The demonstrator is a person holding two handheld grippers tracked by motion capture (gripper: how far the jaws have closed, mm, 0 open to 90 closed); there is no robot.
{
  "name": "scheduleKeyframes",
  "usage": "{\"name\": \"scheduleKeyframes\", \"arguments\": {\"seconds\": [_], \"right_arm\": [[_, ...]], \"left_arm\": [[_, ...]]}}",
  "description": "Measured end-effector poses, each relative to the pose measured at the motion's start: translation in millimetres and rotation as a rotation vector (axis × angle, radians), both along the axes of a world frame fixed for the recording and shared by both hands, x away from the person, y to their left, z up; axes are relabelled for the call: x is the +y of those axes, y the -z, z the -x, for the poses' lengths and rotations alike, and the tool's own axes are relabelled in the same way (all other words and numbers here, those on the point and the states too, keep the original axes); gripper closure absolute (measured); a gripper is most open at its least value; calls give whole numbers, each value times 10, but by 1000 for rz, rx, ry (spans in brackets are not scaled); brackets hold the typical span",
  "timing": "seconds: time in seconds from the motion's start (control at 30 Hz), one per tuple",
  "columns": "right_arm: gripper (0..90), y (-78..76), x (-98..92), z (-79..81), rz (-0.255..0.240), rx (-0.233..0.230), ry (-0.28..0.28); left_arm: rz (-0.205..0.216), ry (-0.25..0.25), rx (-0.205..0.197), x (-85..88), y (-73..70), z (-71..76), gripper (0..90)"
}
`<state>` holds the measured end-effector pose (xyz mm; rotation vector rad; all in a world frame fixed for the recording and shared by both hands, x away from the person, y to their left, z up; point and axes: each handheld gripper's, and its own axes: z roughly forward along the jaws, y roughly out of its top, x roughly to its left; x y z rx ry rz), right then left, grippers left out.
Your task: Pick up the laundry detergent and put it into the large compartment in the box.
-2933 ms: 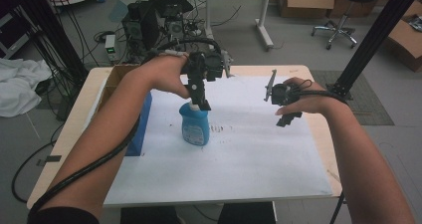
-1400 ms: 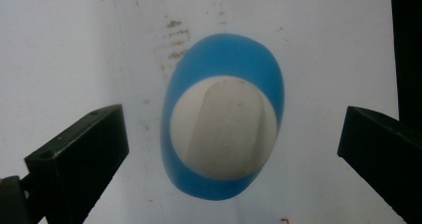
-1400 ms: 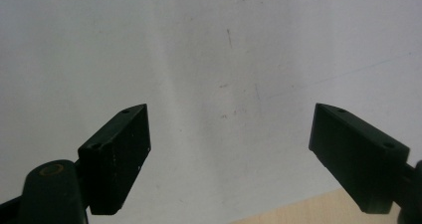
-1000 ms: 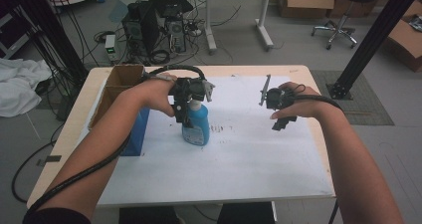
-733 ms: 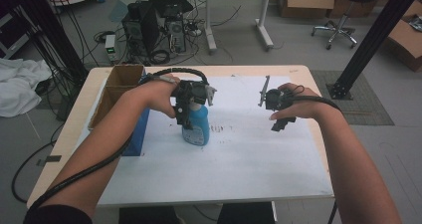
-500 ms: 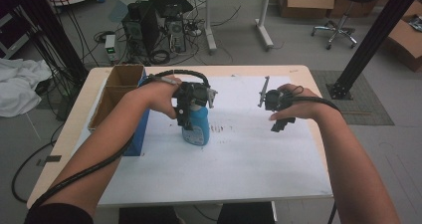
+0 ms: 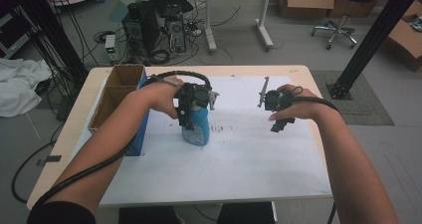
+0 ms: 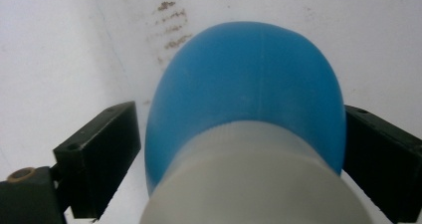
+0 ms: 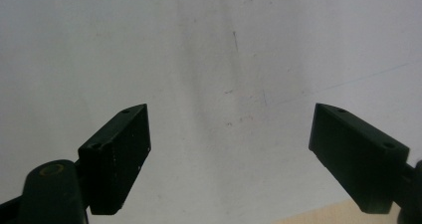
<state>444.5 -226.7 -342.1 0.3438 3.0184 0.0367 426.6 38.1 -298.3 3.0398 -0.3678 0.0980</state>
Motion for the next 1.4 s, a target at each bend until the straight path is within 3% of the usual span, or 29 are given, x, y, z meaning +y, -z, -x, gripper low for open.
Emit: {"name": "scheduleKeyframes", "arguments": {"seconds": [0.13,0.67,1.03,1.4], "right_arm": [[167,1,5,-4,3,0,-4],[167,25,35,-16,3,4,-3],[167,44,49,-33,8,6,-9],[167,58,57,-33,5,7,-8]], "left_arm": [[-6,8,0,14,4,-2,153],[0,-1,-1,29,1,-6,245],[6,-8,25,54,3,-18,271],[-12,-2,7,33,9,-6,314]]}}
